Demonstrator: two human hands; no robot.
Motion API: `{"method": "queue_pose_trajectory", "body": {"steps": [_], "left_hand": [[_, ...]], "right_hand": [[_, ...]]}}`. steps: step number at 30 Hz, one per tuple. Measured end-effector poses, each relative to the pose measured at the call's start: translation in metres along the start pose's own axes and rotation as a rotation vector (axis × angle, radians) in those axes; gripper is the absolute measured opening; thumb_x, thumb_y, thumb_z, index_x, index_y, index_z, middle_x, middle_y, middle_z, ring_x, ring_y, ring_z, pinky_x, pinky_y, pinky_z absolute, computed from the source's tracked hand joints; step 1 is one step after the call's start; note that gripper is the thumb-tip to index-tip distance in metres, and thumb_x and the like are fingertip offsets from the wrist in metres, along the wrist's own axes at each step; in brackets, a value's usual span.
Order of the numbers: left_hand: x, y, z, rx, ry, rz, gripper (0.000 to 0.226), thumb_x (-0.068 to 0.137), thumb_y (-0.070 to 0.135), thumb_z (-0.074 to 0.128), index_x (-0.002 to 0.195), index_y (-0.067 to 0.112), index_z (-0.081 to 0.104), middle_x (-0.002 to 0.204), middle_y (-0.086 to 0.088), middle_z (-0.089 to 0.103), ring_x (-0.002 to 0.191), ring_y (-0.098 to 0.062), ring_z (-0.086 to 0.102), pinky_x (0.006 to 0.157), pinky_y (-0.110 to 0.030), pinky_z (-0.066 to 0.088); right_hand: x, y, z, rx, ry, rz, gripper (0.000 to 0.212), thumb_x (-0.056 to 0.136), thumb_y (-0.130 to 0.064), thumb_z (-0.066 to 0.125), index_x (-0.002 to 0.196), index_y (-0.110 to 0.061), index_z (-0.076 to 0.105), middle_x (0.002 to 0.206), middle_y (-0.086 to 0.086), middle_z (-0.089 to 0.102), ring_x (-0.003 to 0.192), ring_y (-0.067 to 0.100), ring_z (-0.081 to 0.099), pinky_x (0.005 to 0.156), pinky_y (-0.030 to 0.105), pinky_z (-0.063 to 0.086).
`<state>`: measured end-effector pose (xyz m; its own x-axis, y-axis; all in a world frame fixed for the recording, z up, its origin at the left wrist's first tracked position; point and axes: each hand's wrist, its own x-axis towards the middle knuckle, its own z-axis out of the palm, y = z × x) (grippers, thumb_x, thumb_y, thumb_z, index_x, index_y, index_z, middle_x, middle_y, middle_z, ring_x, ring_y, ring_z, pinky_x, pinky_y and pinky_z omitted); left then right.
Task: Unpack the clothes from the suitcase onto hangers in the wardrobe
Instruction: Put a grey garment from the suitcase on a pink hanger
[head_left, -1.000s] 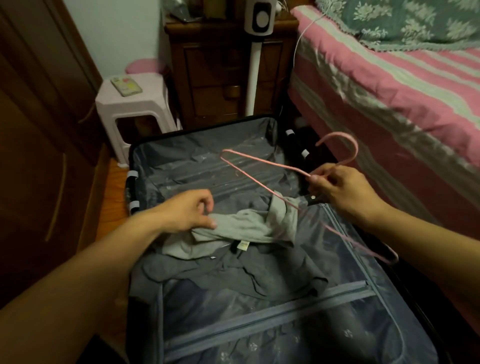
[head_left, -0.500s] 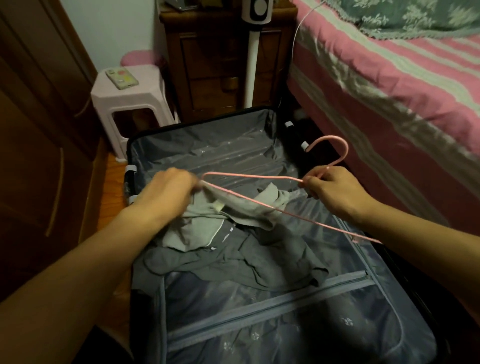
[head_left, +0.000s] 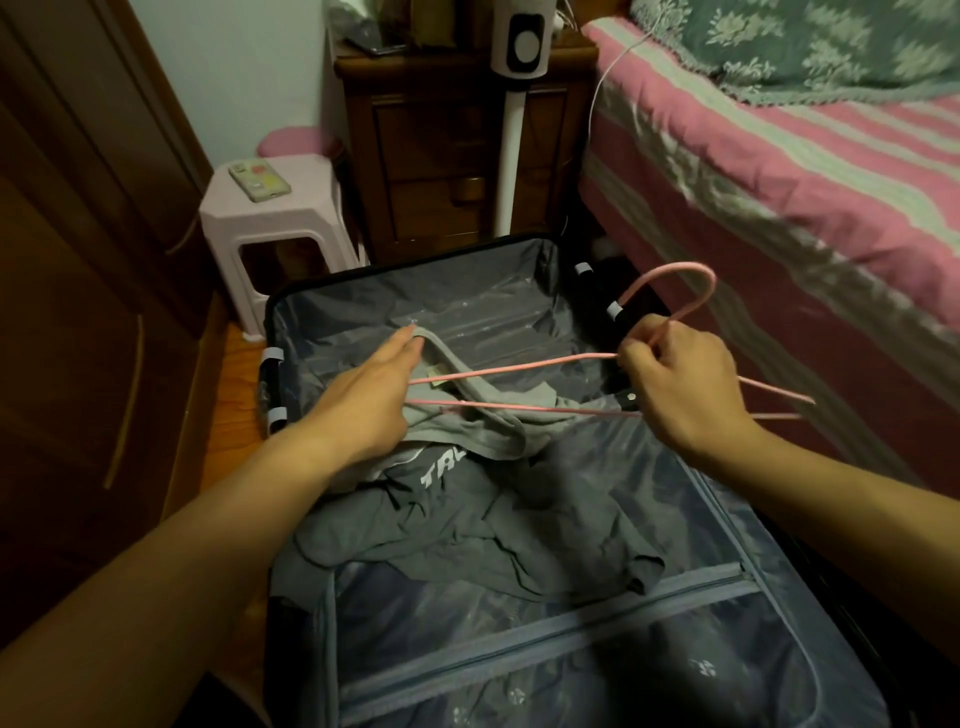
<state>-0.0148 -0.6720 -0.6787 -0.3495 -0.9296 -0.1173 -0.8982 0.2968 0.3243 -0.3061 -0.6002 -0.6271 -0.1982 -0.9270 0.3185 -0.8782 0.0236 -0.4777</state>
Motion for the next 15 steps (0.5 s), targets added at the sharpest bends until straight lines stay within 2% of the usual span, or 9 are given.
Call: {"method": "queue_pose_trajectory", "body": {"steps": [2, 4, 7, 8, 10, 12, 15], "left_hand": [[-0.008, 0.025, -0.008, -0.058, 0.073, 0.064, 0.088, 0.091, 0.006, 0.059, 0.162, 0.026, 0.011, 0.169, 0.014, 0.001, 0.151, -0.019, 0.025, 0.119, -0.026, 0.022], [-0.018, 0.053, -0.015, -0.124, 0.165, 0.123, 0.086, 0.091, 0.005, 0.061, 0.161, 0.027, 0.017, 0.168, 0.017, 0.008, 0.147, -0.019, 0.034, 0.117, -0.027, 0.028], [-0.032, 0.081, -0.012, -0.228, 0.158, 0.385, 0.079, 0.087, -0.003, 0.053, 0.156, 0.030, 0.033, 0.161, 0.014, 0.024, 0.135, -0.022, 0.048, 0.113, -0.039, 0.042], [-0.035, 0.083, -0.008, -0.250, 0.126, 0.486, 0.076, 0.086, -0.003, 0.051, 0.153, 0.031, 0.038, 0.159, 0.012, 0.028, 0.133, -0.024, 0.051, 0.108, -0.044, 0.046], [-0.040, 0.077, -0.003, -0.297, 0.100, 0.572, 0.072, 0.088, -0.001, 0.051, 0.150, 0.036, 0.040, 0.154, 0.010, 0.031, 0.126, -0.025, 0.054, 0.100, -0.049, 0.050], [-0.039, 0.067, -0.005, -0.333, 0.200, 0.528, 0.061, 0.093, 0.003, 0.055, 0.144, 0.035, 0.045, 0.146, 0.008, 0.036, 0.117, -0.019, 0.056, 0.096, -0.043, 0.052], [-0.032, 0.046, -0.017, -0.449, 0.487, 0.284, 0.048, 0.086, -0.009, 0.054, 0.122, 0.020, 0.064, 0.122, 0.003, 0.046, 0.099, -0.006, 0.055, 0.090, -0.021, 0.048]], "right_hand": [[0.001, -0.007, 0.004, -0.016, -0.029, -0.146, 0.026, 0.089, -0.026, 0.045, 0.076, -0.012, 0.063, 0.064, 0.009, 0.063, 0.064, 0.031, 0.058, 0.062, 0.038, 0.041], [0.000, -0.015, 0.010, 0.026, -0.093, -0.224, 0.023, 0.094, -0.022, 0.052, 0.075, -0.013, 0.061, 0.060, 0.002, 0.056, 0.059, 0.025, 0.054, 0.062, 0.032, 0.032], [-0.003, -0.022, 0.025, 0.086, -0.185, -0.239, 0.025, 0.098, -0.025, 0.054, 0.078, -0.011, 0.060, 0.068, 0.005, 0.059, 0.070, 0.027, 0.058, 0.067, 0.038, 0.039], [-0.005, -0.021, 0.029, 0.115, -0.213, -0.208, 0.026, 0.099, -0.027, 0.055, 0.080, -0.010, 0.061, 0.072, 0.007, 0.061, 0.073, 0.028, 0.059, 0.069, 0.042, 0.043], [-0.005, -0.016, 0.033, 0.221, -0.213, -0.104, 0.024, 0.098, -0.026, 0.058, 0.082, -0.010, 0.063, 0.075, 0.009, 0.065, 0.076, 0.028, 0.061, 0.074, 0.047, 0.048], [-0.002, -0.008, 0.030, 0.310, -0.106, 0.020, 0.019, 0.095, -0.025, 0.059, 0.080, -0.015, 0.064, 0.076, 0.008, 0.067, 0.077, 0.028, 0.063, 0.077, 0.049, 0.050], [0.004, -0.004, 0.015, 0.338, 0.113, 0.065, 0.022, 0.092, -0.030, 0.054, 0.076, -0.016, 0.060, 0.069, 0.003, 0.063, 0.072, 0.028, 0.060, 0.072, 0.048, 0.049]]}}
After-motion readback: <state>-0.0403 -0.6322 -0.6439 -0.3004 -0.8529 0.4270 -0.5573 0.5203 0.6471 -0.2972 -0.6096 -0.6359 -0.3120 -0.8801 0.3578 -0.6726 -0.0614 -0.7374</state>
